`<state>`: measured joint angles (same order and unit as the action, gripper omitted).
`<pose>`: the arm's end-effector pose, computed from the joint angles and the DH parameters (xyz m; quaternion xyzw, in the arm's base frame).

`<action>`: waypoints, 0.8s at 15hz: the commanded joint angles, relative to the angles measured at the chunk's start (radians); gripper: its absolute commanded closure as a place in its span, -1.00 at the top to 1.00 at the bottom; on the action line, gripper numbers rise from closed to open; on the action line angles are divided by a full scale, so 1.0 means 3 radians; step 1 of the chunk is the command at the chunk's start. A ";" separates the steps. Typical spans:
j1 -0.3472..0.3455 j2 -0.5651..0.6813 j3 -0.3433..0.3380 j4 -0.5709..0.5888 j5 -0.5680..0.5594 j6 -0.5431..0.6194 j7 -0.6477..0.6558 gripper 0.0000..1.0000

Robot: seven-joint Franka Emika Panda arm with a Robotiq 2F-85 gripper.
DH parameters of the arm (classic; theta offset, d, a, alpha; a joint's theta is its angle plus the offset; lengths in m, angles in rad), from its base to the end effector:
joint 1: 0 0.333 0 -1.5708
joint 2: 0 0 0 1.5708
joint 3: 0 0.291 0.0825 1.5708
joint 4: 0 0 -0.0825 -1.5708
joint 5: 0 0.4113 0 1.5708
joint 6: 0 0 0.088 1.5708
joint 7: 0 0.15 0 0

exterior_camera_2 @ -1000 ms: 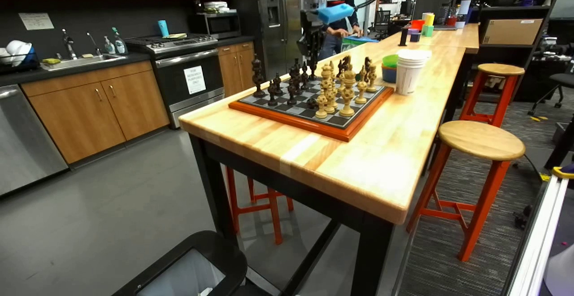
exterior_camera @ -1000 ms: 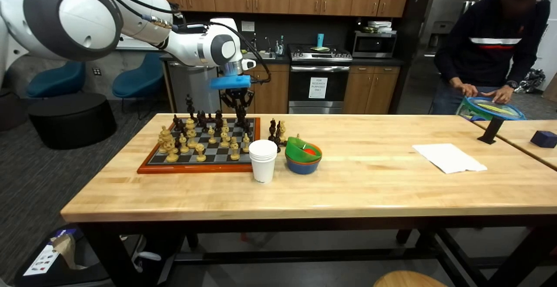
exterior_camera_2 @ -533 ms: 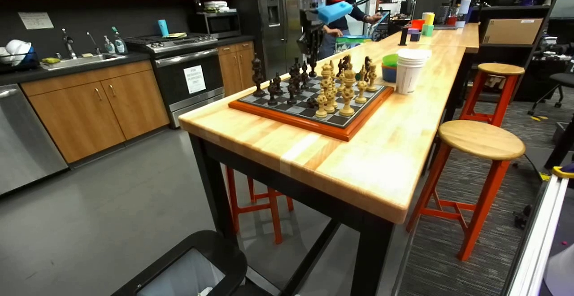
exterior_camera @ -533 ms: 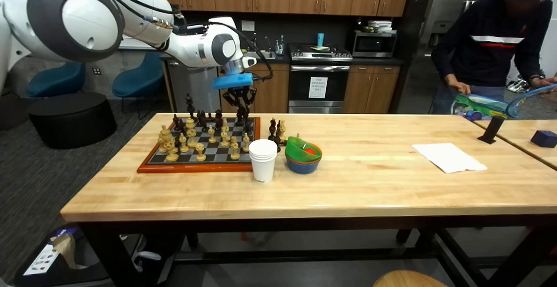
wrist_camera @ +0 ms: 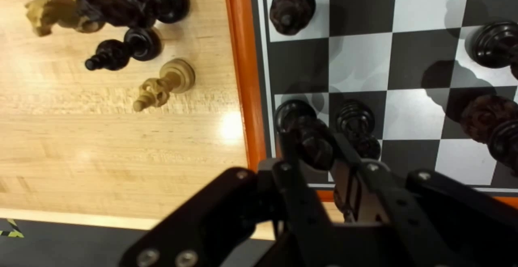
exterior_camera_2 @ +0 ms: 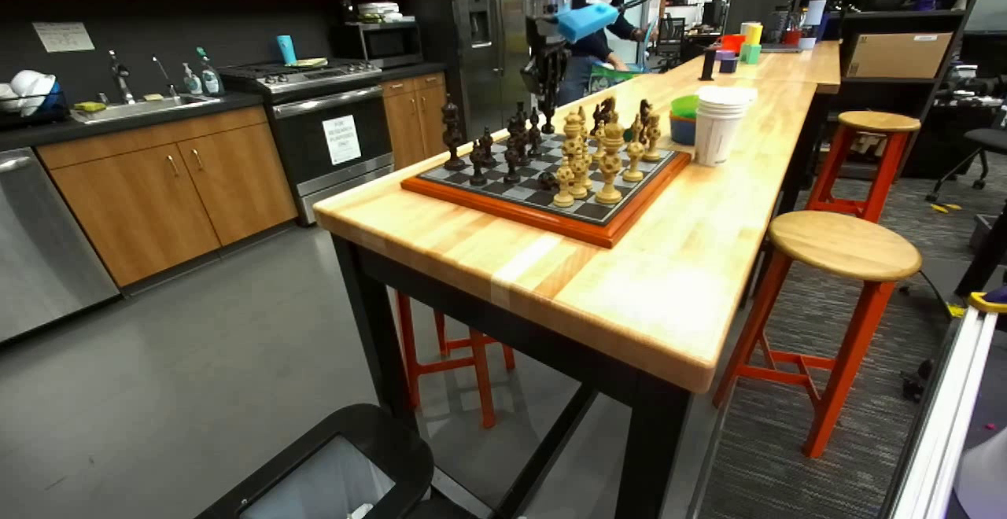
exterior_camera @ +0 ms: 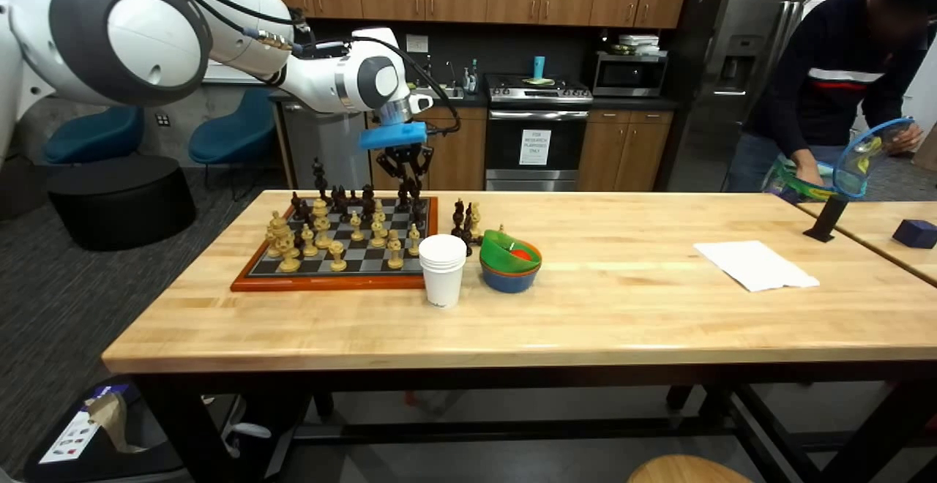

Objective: Move one yellow chess piece one step forward, then move one black piece to the right back corner of the chess board

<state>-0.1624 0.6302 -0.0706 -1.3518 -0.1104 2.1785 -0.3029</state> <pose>0.7436 -0.1754 0.3024 0.9903 0.0703 0.0769 0.0918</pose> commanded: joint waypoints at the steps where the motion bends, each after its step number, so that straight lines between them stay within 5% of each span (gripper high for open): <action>1: 0.0023 0.0051 -0.0020 0.0103 -0.0068 -0.0014 0.0056 -0.87; 3: 0.0022 0.0057 -0.0020 0.0107 -0.0066 -0.0012 0.0058 -0.83; 5: 0.0024 0.0063 -0.0019 0.0109 -0.0063 -0.0012 0.0065 0.03; 12: 0.0041 0.0045 -0.0015 0.0078 -0.0060 0.0006 0.0081 0.90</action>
<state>-0.1582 0.6400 -0.0705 -1.3418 -0.1104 2.1785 -0.3010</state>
